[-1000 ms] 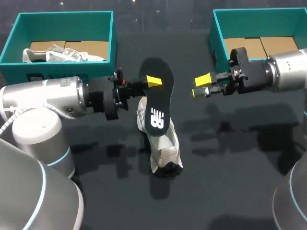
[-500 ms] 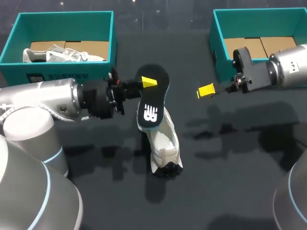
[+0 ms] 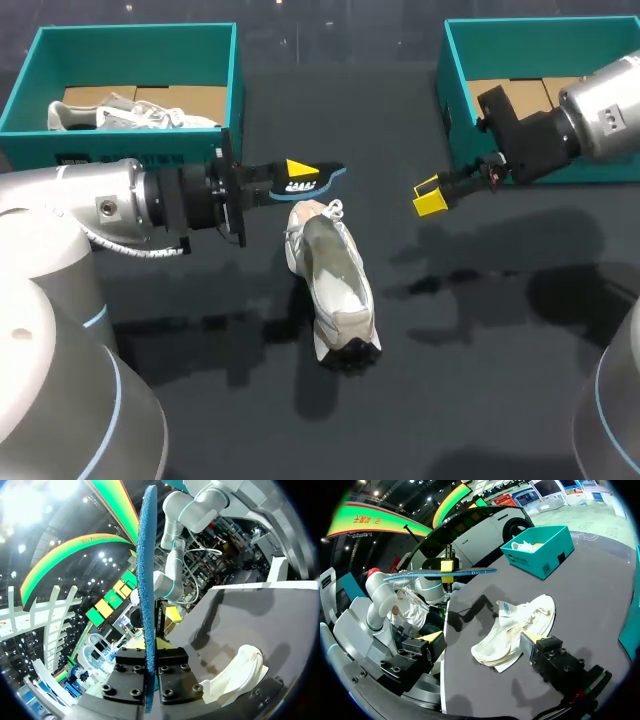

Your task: Take the shoe out of the shoebox, open the shoe tongue, remove and reinsert the insole, then place the shoe into the shoebox

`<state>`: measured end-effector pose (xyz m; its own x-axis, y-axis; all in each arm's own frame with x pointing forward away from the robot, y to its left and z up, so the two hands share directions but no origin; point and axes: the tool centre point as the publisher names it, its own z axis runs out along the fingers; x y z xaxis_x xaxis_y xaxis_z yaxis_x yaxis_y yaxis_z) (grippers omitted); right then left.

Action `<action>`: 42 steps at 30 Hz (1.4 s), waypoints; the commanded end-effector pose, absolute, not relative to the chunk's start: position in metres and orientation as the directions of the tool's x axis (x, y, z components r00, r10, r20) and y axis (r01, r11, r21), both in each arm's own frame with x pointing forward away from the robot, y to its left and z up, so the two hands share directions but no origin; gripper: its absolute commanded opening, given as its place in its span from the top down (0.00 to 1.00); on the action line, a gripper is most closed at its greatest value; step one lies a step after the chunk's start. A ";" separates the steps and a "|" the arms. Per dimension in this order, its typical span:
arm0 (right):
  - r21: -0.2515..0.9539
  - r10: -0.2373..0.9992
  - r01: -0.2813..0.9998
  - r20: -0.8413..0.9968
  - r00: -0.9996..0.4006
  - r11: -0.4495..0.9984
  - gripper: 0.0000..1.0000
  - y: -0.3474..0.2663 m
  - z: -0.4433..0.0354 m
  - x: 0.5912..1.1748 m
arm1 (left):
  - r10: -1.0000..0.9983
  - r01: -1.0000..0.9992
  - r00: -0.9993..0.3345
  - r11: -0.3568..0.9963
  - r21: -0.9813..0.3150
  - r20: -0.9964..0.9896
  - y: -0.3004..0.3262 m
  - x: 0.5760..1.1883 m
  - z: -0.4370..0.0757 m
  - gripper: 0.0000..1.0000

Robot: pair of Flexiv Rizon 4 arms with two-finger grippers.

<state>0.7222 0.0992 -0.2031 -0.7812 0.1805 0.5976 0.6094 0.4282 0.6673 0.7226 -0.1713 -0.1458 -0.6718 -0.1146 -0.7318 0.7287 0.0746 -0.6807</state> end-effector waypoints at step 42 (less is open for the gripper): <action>0.653 0.161 0.207 0.131 -0.978 0.728 0.00 0.091 -0.288 0.674 | -0.163 0.228 -0.959 0.042 -0.973 -0.232 -0.209 0.666 -0.163 1.00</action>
